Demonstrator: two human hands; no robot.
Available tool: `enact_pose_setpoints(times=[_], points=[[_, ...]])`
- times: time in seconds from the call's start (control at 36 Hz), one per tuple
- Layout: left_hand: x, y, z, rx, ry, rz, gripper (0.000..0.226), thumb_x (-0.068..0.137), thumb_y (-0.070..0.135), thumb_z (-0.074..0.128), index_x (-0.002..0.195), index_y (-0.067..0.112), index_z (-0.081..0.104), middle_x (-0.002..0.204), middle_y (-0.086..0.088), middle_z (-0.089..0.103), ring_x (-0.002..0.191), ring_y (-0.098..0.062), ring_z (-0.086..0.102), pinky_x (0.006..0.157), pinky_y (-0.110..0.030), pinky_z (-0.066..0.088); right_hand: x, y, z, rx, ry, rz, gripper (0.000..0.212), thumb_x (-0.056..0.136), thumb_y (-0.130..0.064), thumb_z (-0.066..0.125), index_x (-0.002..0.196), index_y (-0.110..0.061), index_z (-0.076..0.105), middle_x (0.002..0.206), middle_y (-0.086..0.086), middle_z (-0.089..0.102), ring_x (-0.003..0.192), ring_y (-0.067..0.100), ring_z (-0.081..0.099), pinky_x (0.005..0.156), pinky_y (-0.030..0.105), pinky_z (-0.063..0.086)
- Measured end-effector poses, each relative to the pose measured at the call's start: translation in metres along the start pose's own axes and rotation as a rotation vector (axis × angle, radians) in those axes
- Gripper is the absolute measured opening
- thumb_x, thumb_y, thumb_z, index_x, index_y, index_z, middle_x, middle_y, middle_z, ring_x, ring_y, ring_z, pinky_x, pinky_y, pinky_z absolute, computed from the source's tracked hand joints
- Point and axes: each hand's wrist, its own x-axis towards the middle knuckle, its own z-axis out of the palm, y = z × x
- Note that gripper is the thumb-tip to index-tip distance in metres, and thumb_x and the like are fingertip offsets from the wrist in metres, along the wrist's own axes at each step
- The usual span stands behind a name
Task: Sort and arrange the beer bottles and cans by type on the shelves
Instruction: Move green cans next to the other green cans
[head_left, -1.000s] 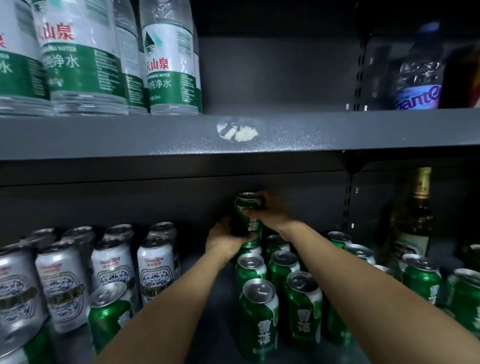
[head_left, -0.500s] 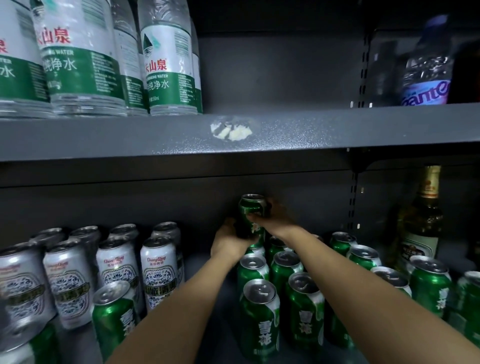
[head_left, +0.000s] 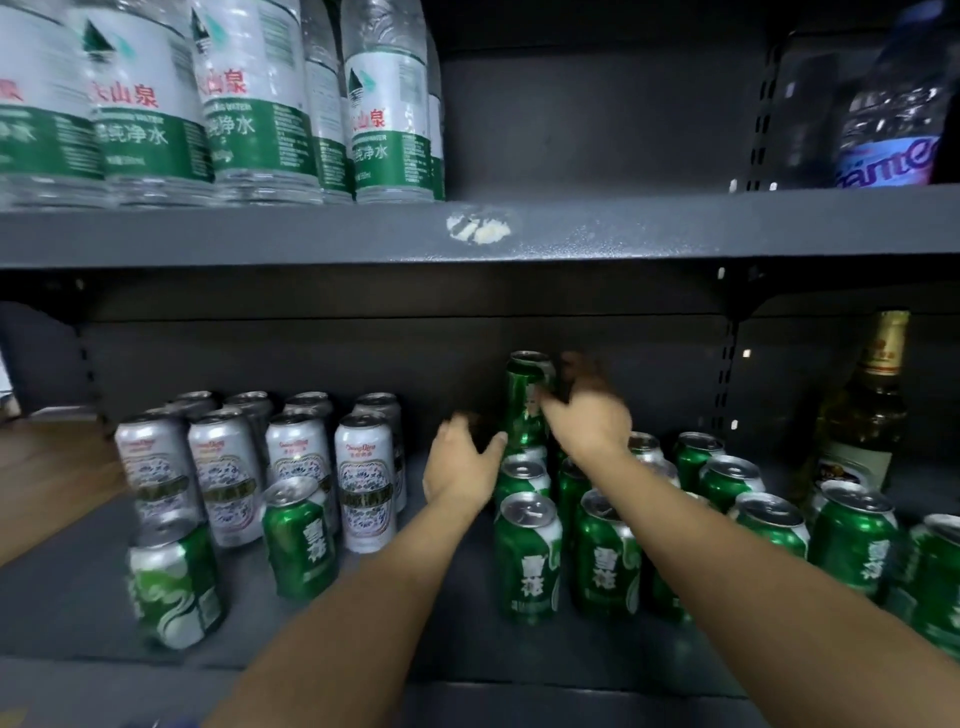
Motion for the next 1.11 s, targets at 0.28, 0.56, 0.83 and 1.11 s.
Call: enact_pose_setpoints(times=[0.28, 0.56, 0.83, 1.11], points=[[-0.054, -0.045, -0.087, 0.251, 0.500, 0.044, 0.067, 0.078, 0.025, 0.073, 0.138, 0.012, 0.043, 0.138, -0.011, 0.044, 0.130, -0.031, 0.038, 0.105, -0.042, 0.034, -0.070, -0.084, 0.024, 0.114, 0.020, -0.432, 0.028, 0.090, -0.018, 0.055, 0.118, -0.015, 0.059, 0.105, 0.003, 0.065, 0.102, 0.027, 0.057, 0.085, 0.037, 0.041], [-0.047, -0.132, -0.110, -0.294, 0.156, -0.488, 0.105, 0.065, 0.029, 0.089, 0.146, 0.019, 0.023, 0.148, -0.020, 0.038, 0.133, -0.036, 0.040, 0.110, -0.049, 0.035, -0.124, -0.098, 0.068, 0.086, -0.178, -0.381, 0.020, 0.094, -0.018, 0.047, 0.111, -0.018, 0.058, 0.104, 0.000, 0.061, 0.099, 0.022, 0.057, 0.076, 0.032, 0.040], [-0.055, -0.130, -0.118, -0.133, 0.240, -0.303, 0.054, 0.074, 0.039, 0.081, 0.116, 0.016, 0.055, 0.113, -0.014, 0.067, 0.103, -0.035, 0.062, 0.088, -0.040, 0.050, -0.126, -0.080, 0.051, 0.050, -0.193, -0.332, 0.030, 0.088, -0.011, 0.051, 0.116, -0.020, 0.057, 0.107, -0.004, 0.060, 0.103, 0.018, 0.055, 0.078, 0.032, 0.046], [-0.041, -0.012, -0.090, -0.344, 0.116, -0.017, 0.051, 0.063, 0.052, 0.080, 0.101, 0.028, 0.056, 0.092, 0.011, 0.068, 0.092, -0.016, 0.066, 0.085, -0.033, 0.052, -0.092, -0.058, 0.018, 0.033, -0.329, -0.236, 0.098, 0.080, -0.045, 0.070, 0.154, -0.022, 0.010, 0.147, 0.003, 0.041, 0.132, 0.024, 0.038, 0.104, 0.039, 0.038]])
